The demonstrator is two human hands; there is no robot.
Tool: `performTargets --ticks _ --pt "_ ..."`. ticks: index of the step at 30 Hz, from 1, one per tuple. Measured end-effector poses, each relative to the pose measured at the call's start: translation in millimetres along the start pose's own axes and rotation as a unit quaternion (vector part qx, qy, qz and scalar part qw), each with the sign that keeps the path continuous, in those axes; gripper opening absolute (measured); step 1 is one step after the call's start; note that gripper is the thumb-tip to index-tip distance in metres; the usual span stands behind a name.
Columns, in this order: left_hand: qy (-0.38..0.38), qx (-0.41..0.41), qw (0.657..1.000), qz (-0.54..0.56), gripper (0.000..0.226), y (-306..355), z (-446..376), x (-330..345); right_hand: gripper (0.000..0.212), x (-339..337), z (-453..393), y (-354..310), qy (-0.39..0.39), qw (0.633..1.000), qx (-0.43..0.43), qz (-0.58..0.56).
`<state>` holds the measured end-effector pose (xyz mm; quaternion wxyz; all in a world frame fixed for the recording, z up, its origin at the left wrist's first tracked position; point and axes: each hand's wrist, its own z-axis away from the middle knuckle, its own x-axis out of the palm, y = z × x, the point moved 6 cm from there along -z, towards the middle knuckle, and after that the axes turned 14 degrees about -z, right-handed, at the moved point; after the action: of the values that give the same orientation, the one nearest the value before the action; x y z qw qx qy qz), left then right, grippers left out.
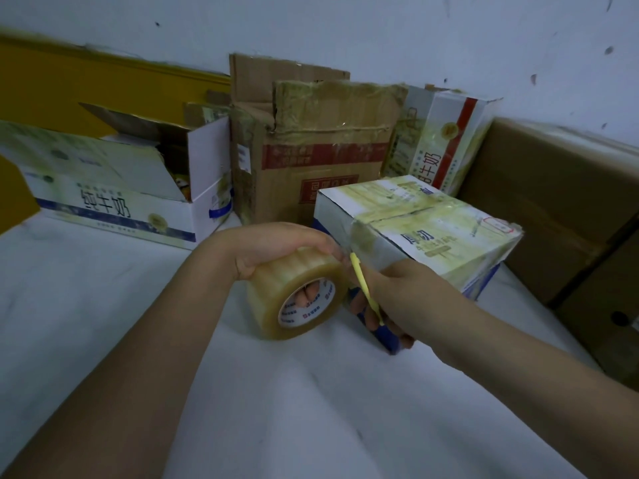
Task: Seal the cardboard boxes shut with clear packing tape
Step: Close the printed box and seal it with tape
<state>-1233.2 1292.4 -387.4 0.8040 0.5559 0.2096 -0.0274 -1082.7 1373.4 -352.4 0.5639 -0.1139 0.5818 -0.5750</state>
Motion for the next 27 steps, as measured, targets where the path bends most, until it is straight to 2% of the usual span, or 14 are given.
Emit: performTargets --ticks 2,5,9,11,13,15,17,19,21,24,27 --pt "-0.003 -0.010 1.000 0.008 0.052 -3.6 -1.1 -1.3 0.064 -2.4 -1.8 0.8 0.010 1.000 -0.018 0.014" --pt "-0.006 -0.009 1.000 0.014 0.039 -6.4 -0.9 -2.7 0.054 -3.7 -3.0 6.2 0.008 0.999 -0.038 0.019" --pt "-0.007 0.027 0.998 0.047 0.025 0.2 12.7 1.8 0.049 -0.7 -5.1 20.6 0.034 0.989 -0.118 0.086" --pt "0.004 0.048 0.997 0.055 0.024 -0.4 23.5 4.0 0.045 5.7 -3.3 28.7 0.031 0.985 -0.130 0.110" --pt "0.059 0.055 0.995 0.051 0.023 -7.5 34.2 3.0 0.041 10.5 -1.5 33.0 0.032 0.985 -0.141 0.094" --pt "0.138 0.037 0.987 0.071 0.021 -14.9 46.5 1.7 0.040 11.3 0.5 36.1 0.035 0.991 -0.129 0.026" --pt "0.225 0.015 0.971 0.081 0.018 -18.7 65.0 1.1 0.042 11.6 3.5 38.4 0.048 0.988 -0.149 0.013" --pt "0.295 -0.010 0.953 0.063 0.019 -19.8 87.7 3.2 0.040 20.0 3.6 44.6 0.041 0.980 -0.169 0.093" --pt "0.331 -0.010 0.942 0.060 0.020 -13.4 109.9 12.5 0.027 31.6 1.1 50.3 0.051 0.960 -0.190 0.198" --pt "0.366 0.021 0.923 0.118 0.020 1.0 140.3 34.5 0.007 45.8 -0.2 46.9 0.060 0.942 -0.235 0.231" --pt "0.389 0.044 0.910 0.140 0.021 9.6 159.2 58.3 0.017 61.6 -6.4 44.7 0.028 0.918 -0.253 0.305"
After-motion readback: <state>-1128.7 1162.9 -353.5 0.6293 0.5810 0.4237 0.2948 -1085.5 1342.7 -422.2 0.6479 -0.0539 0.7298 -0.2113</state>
